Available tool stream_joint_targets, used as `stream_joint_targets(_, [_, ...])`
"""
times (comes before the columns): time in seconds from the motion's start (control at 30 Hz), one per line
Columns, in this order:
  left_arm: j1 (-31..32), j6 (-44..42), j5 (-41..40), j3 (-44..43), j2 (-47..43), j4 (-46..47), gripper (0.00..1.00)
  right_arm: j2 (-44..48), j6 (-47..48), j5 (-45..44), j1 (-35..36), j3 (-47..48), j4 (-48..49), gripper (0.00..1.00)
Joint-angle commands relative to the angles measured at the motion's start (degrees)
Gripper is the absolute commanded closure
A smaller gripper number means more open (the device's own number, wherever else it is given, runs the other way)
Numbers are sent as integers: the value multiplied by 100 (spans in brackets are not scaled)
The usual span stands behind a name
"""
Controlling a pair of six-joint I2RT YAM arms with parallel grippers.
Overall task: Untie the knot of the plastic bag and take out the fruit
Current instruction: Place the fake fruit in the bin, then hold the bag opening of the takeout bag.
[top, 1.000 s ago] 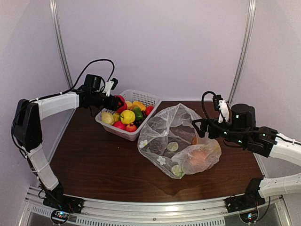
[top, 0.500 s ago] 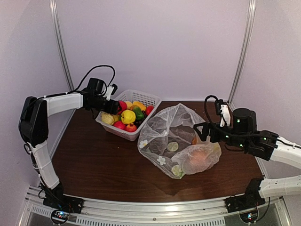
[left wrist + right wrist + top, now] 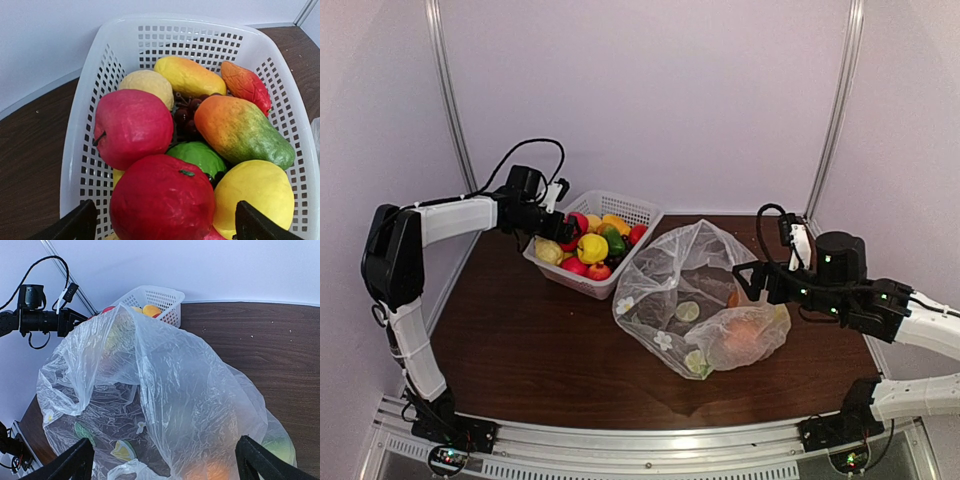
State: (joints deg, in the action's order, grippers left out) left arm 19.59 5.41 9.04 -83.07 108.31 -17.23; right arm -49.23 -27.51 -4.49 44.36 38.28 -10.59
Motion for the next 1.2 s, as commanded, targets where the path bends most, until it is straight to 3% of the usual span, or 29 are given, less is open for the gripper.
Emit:
stream_joint_targets(0.0, [-26,-33,-147,-130,-95,54,2,77,-86,13,-24,-42,-152,0])
stream_joint_targets(0.33, [-26,111,-251,440,-1245,644,3,430,-30,-392,-32,127,-910,0])
stream_joint_targets(0.5, [198,412,496,660,-1889,724,5,488,-174,-751,-31,56,-1262,0])
stream_joint_targets(0.6, [721,477,1035,700,-2113,727,5,452,-326,-790,-28,-58,-1307,0])
stream_joint_targets(0.8, [1630,765,2067,698,-2090,874,4,389,-574,-645,-27,-198,-1185,1])
stream_joint_targets(1.17, [2058,1080,2676,812,-1314,880,4,29,-629,-624,-24,-329,-864,6])
